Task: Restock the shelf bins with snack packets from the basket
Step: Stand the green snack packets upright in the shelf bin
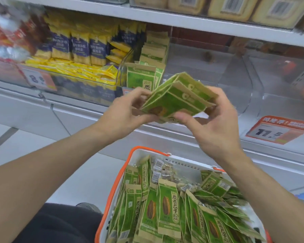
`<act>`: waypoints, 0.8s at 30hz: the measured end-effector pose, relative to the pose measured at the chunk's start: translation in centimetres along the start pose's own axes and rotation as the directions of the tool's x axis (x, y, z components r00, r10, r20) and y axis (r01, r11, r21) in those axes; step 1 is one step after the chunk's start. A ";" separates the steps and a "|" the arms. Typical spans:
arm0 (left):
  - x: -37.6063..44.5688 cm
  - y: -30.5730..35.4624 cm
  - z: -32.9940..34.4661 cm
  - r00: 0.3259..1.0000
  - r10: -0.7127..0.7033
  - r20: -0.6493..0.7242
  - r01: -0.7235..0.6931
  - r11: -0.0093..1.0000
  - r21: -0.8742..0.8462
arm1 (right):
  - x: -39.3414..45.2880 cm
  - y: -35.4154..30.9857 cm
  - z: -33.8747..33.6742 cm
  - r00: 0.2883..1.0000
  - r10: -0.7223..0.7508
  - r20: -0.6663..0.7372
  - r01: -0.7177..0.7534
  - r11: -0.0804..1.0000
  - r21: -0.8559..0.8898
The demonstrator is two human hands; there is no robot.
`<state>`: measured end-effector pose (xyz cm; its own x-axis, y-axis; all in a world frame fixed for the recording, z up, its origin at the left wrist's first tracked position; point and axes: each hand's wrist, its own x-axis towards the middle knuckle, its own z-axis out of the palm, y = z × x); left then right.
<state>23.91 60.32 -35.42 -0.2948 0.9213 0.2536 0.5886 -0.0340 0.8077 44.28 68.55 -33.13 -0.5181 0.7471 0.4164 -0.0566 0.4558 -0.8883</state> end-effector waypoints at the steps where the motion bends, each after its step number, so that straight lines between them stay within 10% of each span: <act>1: 0.3 0.0 -0.2 0.994 0.043 -0.096 -0.038 0.998 0.053 | 0.5 -0.9 0.1 0.995 -0.096 -0.017 0.095 0.994 -0.047; 6: 1.3 -1.5 -0.8 0.937 0.088 -0.337 0.035 0.938 0.344 | 4.0 -3.4 1.1 0.929 -0.371 -0.005 0.364 0.913 -0.186; 24: 1.9 -2.3 -0.9 0.939 0.030 -0.343 0.142 0.873 0.467 | 13.0 -0.4 5.9 0.992 -0.117 0.051 0.127 0.893 -0.432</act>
<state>21.28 61.83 -36.34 -0.5171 0.7309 0.4453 0.8232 0.2823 0.4925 32.49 75.24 -28.50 -0.5511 0.6630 0.5067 0.2522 0.7111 -0.6563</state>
